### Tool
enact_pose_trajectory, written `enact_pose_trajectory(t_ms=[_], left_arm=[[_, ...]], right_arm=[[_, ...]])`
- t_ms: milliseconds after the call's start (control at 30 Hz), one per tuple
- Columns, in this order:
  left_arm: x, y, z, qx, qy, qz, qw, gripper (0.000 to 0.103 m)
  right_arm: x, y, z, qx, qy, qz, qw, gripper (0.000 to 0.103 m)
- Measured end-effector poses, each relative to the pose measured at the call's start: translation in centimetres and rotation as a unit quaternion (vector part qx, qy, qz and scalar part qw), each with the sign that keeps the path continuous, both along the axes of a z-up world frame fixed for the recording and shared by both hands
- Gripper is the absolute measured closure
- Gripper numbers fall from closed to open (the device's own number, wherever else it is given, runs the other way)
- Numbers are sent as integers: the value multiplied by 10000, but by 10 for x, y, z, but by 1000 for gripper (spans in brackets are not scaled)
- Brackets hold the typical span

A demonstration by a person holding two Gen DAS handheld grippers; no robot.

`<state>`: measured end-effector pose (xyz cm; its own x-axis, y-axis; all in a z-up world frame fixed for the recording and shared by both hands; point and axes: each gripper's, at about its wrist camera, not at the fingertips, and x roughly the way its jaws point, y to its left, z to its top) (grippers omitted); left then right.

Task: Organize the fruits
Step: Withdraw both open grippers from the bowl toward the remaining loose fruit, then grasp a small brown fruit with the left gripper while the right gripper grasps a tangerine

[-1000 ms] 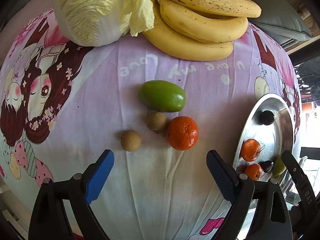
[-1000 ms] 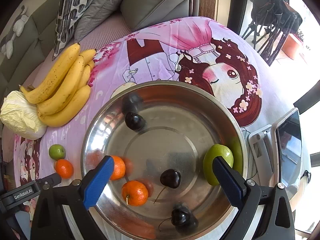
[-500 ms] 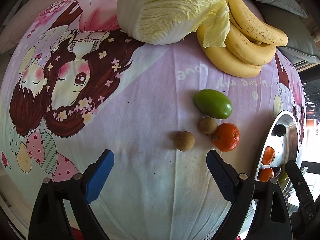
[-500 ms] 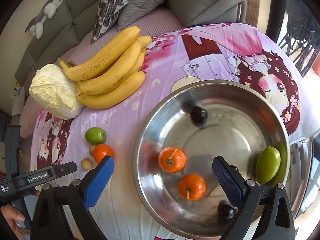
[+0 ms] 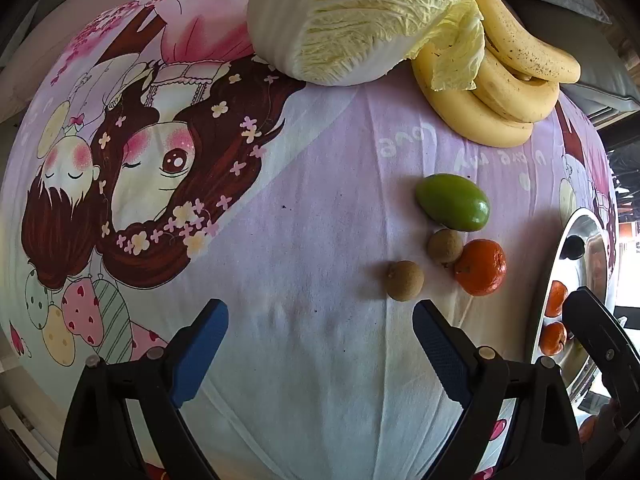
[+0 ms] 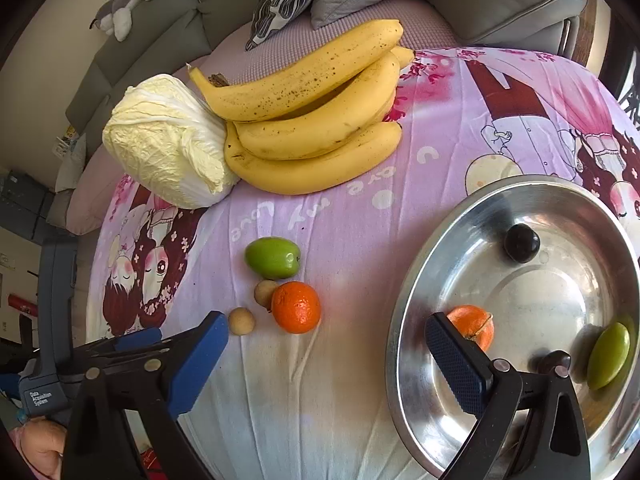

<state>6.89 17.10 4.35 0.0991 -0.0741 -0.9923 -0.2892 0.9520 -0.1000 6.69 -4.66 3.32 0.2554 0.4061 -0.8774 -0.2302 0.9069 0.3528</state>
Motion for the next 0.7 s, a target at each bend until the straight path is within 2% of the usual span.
enact_pose_trajectory(t_ms=[333,467,500,567,633,700], left_arm=[[1,-8,-5,-114,-170,-357,9992,10],[-2,-9,-7,-143,-261,-483,9984,12],[-3,-10,-7,-160,-277,-515,9982,14],[-3,-17,-5,-175,-297,-581,9977,25],[-2,-20,-6,-190,-321,-641,9972,31],[0,-24,-5,-247,-360,-724,9964,40]], right_arm=[[3,16,-11,212,22,193,9996,4],[3,19,-23,231,139,177,9995,15],[4,19,-25,247,169,176,9994,18],[4,22,-28,269,193,195,9993,23],[4,25,-30,312,211,219,9991,33],[5,28,-32,335,232,267,9988,41]])
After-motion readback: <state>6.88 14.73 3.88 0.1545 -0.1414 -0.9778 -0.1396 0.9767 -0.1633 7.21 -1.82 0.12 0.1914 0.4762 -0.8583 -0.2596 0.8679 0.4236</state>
